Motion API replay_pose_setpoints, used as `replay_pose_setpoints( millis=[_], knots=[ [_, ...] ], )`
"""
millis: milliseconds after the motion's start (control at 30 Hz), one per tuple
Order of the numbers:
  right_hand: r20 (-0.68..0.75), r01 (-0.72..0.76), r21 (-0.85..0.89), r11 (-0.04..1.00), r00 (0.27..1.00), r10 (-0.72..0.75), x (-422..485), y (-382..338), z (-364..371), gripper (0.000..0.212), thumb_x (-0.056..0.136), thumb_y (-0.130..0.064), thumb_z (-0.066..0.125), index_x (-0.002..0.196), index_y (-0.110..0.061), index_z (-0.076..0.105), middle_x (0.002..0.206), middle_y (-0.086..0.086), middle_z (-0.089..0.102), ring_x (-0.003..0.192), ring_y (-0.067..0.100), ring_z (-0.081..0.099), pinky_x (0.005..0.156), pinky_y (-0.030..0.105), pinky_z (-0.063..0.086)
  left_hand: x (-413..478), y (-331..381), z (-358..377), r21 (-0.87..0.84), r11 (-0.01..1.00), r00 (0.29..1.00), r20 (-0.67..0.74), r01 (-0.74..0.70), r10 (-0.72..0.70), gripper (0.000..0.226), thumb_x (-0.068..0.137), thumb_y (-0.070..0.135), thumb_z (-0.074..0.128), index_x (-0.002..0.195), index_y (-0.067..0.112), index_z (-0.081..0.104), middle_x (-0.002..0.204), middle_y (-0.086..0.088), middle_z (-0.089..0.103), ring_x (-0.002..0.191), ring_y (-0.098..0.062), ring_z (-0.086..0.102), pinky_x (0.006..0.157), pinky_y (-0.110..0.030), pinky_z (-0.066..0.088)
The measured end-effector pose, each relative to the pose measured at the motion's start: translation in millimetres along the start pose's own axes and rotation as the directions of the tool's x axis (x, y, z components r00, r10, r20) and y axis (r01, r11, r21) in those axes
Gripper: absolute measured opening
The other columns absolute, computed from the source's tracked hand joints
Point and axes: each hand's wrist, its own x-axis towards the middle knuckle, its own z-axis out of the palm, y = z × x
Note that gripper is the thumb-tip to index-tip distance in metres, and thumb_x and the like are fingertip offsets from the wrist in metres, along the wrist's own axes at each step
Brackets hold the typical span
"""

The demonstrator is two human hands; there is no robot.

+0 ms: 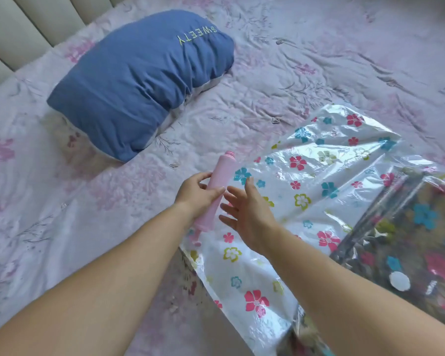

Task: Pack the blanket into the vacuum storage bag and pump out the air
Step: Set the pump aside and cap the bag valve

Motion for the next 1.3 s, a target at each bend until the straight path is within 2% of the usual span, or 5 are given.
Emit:
replay_pose_setpoints(
  millis=[233, 433, 633, 933, 1300],
  knots=[
    [0.053, -0.009, -0.075, 0.997, 0.999, 0.013, 74.3, 5.6, 23.0, 0.075, 0.1, -0.067, 0.028, 0.152, -0.014, 0.039, 0.151, 0.0, 0.046, 0.135, 0.025, 0.049, 0.106, 0.042, 0.045, 71.6, -11.6, -30.8, 0.233, 0.972, 0.989, -0.135, -0.035, 0.068, 0.047, 0.094, 0.025, 0.076, 0.138, 0.014, 0.062, 0.129, -0.007, 0.069, 0.107, -0.025, 0.066, 0.091, -0.032, 0.052],
    [0.129, 0.05, -0.086, 0.995, 0.991, -0.039, 99.2, 14.2, 31.0, 0.064, 0.105, -0.06, 0.021, 0.112, -0.021, 0.071, 0.098, -0.007, 0.072, 0.09, 0.018, 0.058, 0.079, 0.032, 0.043, 82.2, -16.0, -29.4, 0.431, 0.901, 0.994, -0.067, -0.046, 0.083, 0.043, 0.098, 0.035, 0.062, 0.138, 0.02, 0.058, 0.135, -0.007, 0.065, 0.117, -0.03, 0.063, 0.103, -0.042, 0.051],
    [-0.118, 0.074, -0.163, 0.984, 0.989, -0.094, 62.2, -12.4, 1.8, 0.02, 0.104, -0.024, 0.049, 0.111, -0.011, 0.062, 0.112, 0.011, 0.069, 0.093, 0.025, 0.072, 0.083, 0.039, 0.061, 56.6, 10.8, -8.8, 0.524, 0.837, 0.965, -0.099, -0.158, 0.244, 0.047, 0.098, 0.039, 0.06, 0.142, 0.021, 0.056, 0.142, -0.013, 0.055, 0.131, -0.033, 0.051, 0.109, -0.048, 0.045],
    [-0.167, -0.096, -0.985, 0.144, 0.746, -0.645, -153.2, -48.8, -186.6, 0.015, 0.088, -0.028, 0.067, 0.102, -0.024, 0.072, 0.093, -0.007, 0.065, 0.09, 0.017, 0.06, 0.079, 0.032, 0.049, -71.6, 49.2, 163.1, 0.182, 0.906, 0.885, 0.355, -0.383, 0.302, 0.016, 0.1, 0.036, 0.062, 0.111, 0.027, 0.069, 0.095, 0.014, 0.068, 0.084, -0.002, 0.066, 0.075, -0.025, 0.053],
    [-0.178, -0.157, -0.984, 0.083, 0.862, -0.474, -184.5, -14.1, -277.5, 0.053, 0.083, -0.052, 0.074, 0.13, -0.035, 0.056, 0.106, -0.003, 0.038, 0.098, 0.024, 0.054, 0.083, 0.04, 0.053, -152.3, 41.0, 260.2, 0.321, 0.825, 0.838, 0.459, -0.466, 0.295, 0.017, 0.102, 0.032, 0.059, 0.112, 0.026, 0.071, 0.096, 0.017, 0.069, 0.095, -0.008, 0.066, 0.088, -0.029, 0.052]
  ],
)
